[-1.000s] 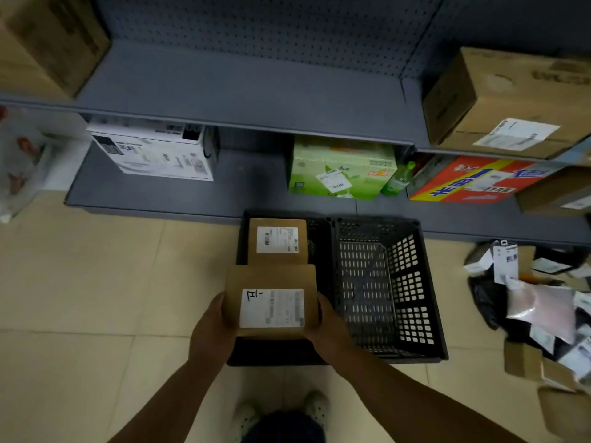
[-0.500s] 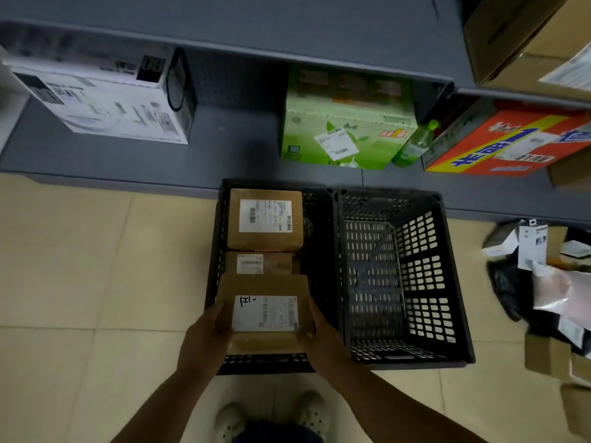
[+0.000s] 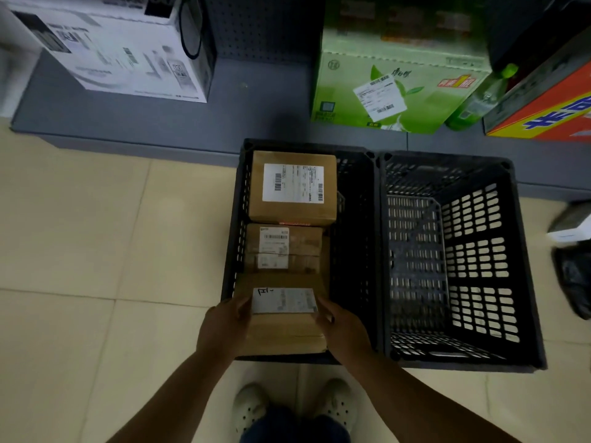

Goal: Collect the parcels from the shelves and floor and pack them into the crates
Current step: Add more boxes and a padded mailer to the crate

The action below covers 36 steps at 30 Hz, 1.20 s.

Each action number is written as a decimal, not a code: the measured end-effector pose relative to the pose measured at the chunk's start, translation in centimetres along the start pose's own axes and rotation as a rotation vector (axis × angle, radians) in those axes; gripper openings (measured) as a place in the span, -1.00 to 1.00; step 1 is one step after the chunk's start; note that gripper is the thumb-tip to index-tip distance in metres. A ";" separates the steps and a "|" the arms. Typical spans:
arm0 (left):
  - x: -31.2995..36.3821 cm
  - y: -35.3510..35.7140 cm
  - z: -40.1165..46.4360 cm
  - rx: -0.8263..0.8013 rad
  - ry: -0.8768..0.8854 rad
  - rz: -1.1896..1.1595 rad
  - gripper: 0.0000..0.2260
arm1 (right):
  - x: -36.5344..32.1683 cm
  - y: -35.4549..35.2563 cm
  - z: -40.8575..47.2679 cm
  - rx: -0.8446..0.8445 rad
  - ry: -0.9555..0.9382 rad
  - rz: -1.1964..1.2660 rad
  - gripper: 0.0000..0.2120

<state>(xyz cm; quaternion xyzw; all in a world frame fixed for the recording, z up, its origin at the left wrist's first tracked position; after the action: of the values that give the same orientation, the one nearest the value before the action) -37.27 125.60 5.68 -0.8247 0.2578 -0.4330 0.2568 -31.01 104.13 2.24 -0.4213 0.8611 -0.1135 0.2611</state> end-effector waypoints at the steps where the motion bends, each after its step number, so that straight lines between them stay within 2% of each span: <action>1: -0.1 0.1 0.3 0.019 0.003 -0.010 -0.76 | 0.2 0.1 0.2 0.011 0.000 0.011 -0.57; 9: -1.8 0.9 1.0 0.112 -0.027 -0.119 -0.69 | 2.0 1.2 0.6 0.020 0.008 0.183 -0.67; 11: -2.1 1.6 0.9 0.087 -0.055 -0.131 -0.65 | 2.4 1.2 0.7 0.028 0.014 0.190 -0.70; 14: -1.8 1.8 1.1 0.046 -0.016 -0.002 -0.46 | 2.3 1.0 0.7 0.024 -0.027 0.194 -0.74; 15: -1.2 1.6 1.4 0.053 0.056 0.103 -0.38 | 1.8 0.7 0.8 0.044 -0.070 0.174 -0.73; 17: 0.2 1.8 2.5 0.021 0.248 0.293 -0.28 | 0.7 0.2 1.4 0.108 -0.143 0.010 -0.56; 19: 1.0 3.1 3.6 -0.060 0.381 0.473 -0.29 | -0.6 0.6 2.4 0.170 -0.216 -0.288 -0.39; 22: 0.5 5.5 5.1 -0.162 0.464 0.667 -0.38 | -1.9 2.3 4.4 0.180 -0.283 -0.553 -0.34; 25: -0.6 6.9 6.1 -0.197 0.469 0.685 -0.38 | -1.8 3.9 5.7 0.141 -0.311 -0.601 -0.35; 32: -0.9 7.5 5.8 -0.207 0.537 0.651 -0.38 | -1.8 4.4 5.4 0.219 -0.378 -0.658 -0.35; 36: -0.3 7.1 4.9 -0.135 0.594 0.679 -0.41 | -2.0 4.6 4.2 0.217 -0.445 -0.636 -0.29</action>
<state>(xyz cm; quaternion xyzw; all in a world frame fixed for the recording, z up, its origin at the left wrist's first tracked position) -34.73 121.50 -1.51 -0.5485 0.6037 -0.5244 0.2445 -30.79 108.68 -2.45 -0.6512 0.5930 -0.1847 0.4360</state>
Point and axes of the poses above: each hand's wrist, its own z-axis towards the middle knuckle, its own y-axis out of the palm, x = y × z, the point moved 7 cm from there along z, towards the middle knuckle, and after that the axes turned 14 degrees about y, right-handed, at the moved point
